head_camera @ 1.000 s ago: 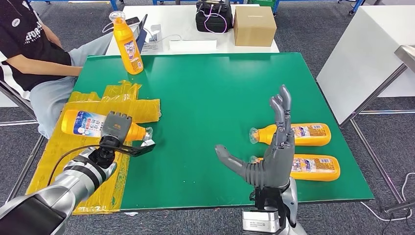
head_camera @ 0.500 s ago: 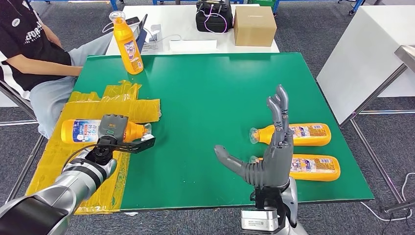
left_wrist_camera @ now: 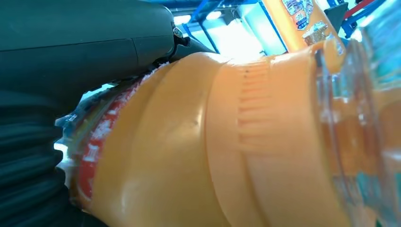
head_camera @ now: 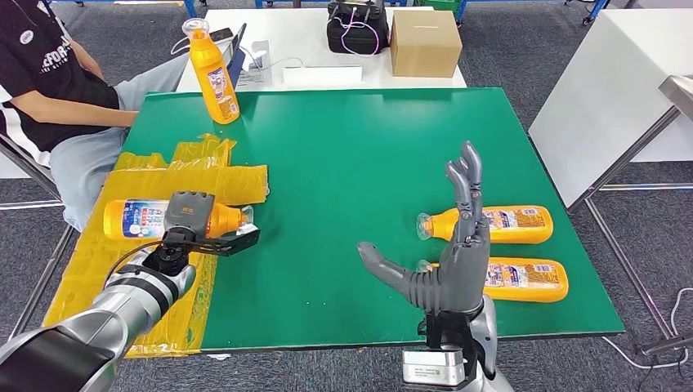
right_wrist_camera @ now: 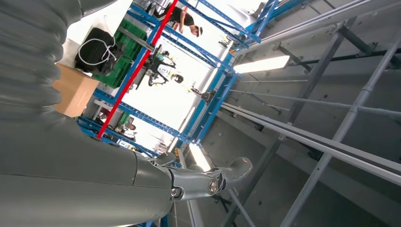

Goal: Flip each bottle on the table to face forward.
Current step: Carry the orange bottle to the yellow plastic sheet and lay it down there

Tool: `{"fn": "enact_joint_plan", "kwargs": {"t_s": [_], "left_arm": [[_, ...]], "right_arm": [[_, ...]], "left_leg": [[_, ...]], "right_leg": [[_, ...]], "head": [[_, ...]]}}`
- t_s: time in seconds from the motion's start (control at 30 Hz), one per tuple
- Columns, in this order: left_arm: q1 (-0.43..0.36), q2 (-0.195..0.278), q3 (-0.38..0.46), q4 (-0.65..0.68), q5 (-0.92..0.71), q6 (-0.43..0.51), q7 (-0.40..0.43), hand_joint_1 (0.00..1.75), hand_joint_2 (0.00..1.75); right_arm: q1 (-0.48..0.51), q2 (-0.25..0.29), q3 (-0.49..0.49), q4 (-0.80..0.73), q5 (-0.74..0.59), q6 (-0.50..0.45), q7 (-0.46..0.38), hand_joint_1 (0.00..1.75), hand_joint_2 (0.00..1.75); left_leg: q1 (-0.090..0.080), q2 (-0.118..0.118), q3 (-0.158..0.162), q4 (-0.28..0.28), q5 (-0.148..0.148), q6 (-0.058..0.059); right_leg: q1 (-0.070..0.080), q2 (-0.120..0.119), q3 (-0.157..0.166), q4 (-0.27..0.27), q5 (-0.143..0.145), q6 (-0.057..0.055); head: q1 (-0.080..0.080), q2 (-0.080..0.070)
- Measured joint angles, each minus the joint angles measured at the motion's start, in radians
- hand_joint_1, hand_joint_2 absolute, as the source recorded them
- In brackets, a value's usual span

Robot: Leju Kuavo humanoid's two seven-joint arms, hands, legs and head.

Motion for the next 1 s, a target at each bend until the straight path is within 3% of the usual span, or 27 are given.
{"fn": "enact_joint_plan", "kwargs": {"t_s": [0.17, 0.5, 1.0], "left_arm": [[0.011, -0.013, 0.085, 0.0, 0.092, 0.013, -0.068, 0.0, 1.75], [0.04, -0.02, 0.201, 0.003, 0.11, -0.036, -0.129, 0.0, 1.75], [0.049, -0.026, 0.296, 0.005, 0.097, -0.039, -0.157, 0.0, 1.75]], "right_arm": [[-0.002, 0.0, 0.001, 0.006, 0.001, 0.016, 0.002, 0.0, 1.75], [-0.046, -0.003, 0.023, 0.048, 0.053, 0.109, 0.05, 0.0, 1.75], [-0.081, -0.005, 0.04, 0.101, 0.076, 0.136, 0.07, 0.0, 1.75]], "left_leg": [[0.0, 0.0, 0.0, 0.0, 0.0, 0.0], [0.0, 0.0, 0.001, 0.0, 0.0, 0.0], [0.0, -0.001, 0.003, 0.0, 0.001, -0.001]], "right_leg": [[0.0, 0.0, 0.0, 0.0, 0.0, 0.0], [0.0, 0.0, 0.001, 0.0, 0.0, 0.0], [0.0, 0.0, 0.003, 0.0, 0.0, 0.0]], "head": [[0.0, 0.0], [0.0, 0.0], [0.0, 0.0]]}}
